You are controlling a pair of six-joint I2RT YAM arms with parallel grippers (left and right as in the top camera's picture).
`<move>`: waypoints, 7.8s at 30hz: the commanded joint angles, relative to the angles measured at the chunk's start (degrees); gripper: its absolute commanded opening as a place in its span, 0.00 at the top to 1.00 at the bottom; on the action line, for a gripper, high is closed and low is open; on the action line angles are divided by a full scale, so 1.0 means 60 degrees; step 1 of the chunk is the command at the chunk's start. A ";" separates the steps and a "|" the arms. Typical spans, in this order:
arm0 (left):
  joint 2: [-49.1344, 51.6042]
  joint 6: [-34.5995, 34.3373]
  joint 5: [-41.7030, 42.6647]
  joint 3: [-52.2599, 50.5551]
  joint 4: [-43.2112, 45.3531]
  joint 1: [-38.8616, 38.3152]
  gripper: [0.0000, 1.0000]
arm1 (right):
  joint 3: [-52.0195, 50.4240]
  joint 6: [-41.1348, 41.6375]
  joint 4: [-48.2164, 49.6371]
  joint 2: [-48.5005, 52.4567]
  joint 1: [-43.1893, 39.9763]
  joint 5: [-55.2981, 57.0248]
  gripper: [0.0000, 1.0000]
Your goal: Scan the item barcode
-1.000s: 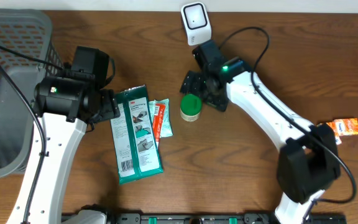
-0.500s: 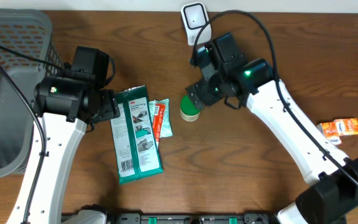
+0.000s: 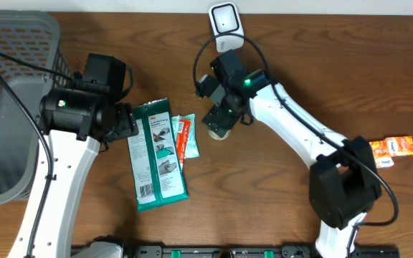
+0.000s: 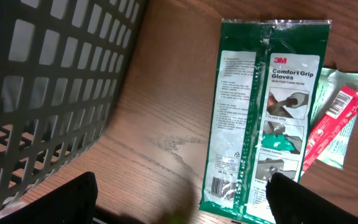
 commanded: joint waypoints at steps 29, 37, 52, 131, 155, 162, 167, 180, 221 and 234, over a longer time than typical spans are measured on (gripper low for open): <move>0.0000 0.0025 -0.0127 0.0033 -0.0033 0.0022 0.12 | 0.0109 -0.0732 -0.0940 0.0710 0.0076 -0.0080 0.30; 0.0000 0.0025 -0.0127 0.0033 -0.0033 0.0022 0.12 | 0.0109 -0.0670 -0.1188 0.0710 0.0076 -0.0087 0.70; 0.0000 0.0022 -0.0127 0.0029 -0.0033 0.0022 0.12 | 0.1738 0.1537 -0.1807 -0.1483 -0.0117 -0.0084 0.99; 0.0000 0.0025 -0.0127 0.0029 -0.0033 0.0022 0.12 | 0.2320 0.5603 0.8593 0.0047 -0.2572 -0.0229 0.99; 0.0000 0.0022 -0.0127 0.0033 -0.0033 0.0022 0.13 | -0.1096 0.4863 -0.2575 -0.3384 -0.5723 0.1763 0.99; 0.0000 0.0022 -0.0124 0.0033 -0.0033 0.0022 0.12 | -0.3905 0.5384 0.0233 -0.3384 -0.7042 0.1781 0.99; 0.0000 0.0025 -0.0127 0.0029 -0.0033 0.0022 0.12 | -0.4397 0.5388 0.0896 -0.3384 -0.7446 0.1829 0.99; 0.0000 0.0022 -0.0127 0.0033 -0.0033 0.0022 0.12 | -0.5147 0.5818 0.2280 -0.3384 -0.7766 0.2867 0.95; 0.0000 0.0025 -0.0127 0.0033 -0.0033 0.0022 0.12 | -0.2237 0.5683 0.0572 -0.3235 -0.3847 -0.3479 0.01; 0.0000 0.0025 -0.0127 0.0033 -0.0033 0.0022 0.12 | -0.3617 0.6579 0.5166 -0.1333 0.0452 -0.2339 0.37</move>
